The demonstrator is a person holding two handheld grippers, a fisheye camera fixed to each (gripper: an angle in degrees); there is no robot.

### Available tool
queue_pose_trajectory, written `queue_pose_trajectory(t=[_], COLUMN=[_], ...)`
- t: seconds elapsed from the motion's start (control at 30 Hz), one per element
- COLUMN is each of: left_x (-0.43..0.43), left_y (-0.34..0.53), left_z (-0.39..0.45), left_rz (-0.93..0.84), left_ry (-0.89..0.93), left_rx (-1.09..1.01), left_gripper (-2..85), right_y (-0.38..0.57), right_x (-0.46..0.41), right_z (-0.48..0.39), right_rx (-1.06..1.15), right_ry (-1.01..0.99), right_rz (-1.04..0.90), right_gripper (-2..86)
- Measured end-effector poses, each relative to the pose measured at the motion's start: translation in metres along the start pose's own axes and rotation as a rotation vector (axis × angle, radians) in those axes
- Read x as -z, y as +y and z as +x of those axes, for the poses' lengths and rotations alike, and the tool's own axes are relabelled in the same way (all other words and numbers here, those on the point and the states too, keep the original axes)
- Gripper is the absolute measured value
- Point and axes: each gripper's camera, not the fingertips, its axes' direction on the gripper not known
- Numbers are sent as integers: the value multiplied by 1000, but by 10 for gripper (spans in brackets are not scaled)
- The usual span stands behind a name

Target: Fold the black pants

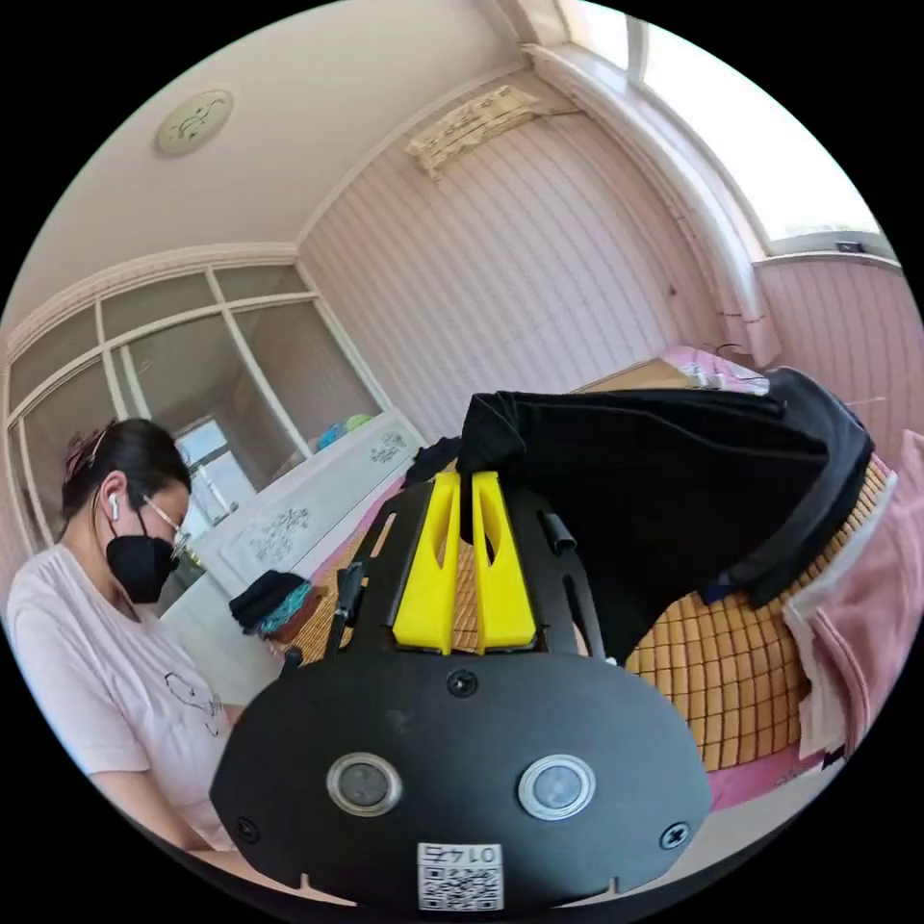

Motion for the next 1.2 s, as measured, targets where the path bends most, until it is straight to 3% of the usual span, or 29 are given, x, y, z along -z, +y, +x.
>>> queue_pose_trajectory(t=[0.07,0.23,0.3,0.37,0.67,0.87,1.13,1.2], left_x=[13,85,102,113,92,60,120,109], left_y=[1,23,37,49,47,33,18,17], left_z=[-10,-69,-92,-110,-131,-113,-83,-87], left_rz=[17,155,175,183,126,-55,156,90], left_ry=[4,-24,-51,-70,28,-81,-99,-142], left_rx=[41,272,351,406,474,390,305,293], left_gripper=[-7,-8,-6,-2,76,56,22,24], right_y=[11,109,165,219,221,223,205,201], right_x=[-86,-280,-345,-398,-436,-465,-478,-478], right_z=[-66,-206,-241,-262,-249,-248,-266,-266], right_rx=[131,276,364,482,395,325,316,314], right_ry=[-187,-433,-437,-304,-177,-146,-122,-96], right_rz=[-186,-573,-783,-989,-1047,-1063,-1024,-1029], right_gripper=[19,47,58,60,38,34,35,35])
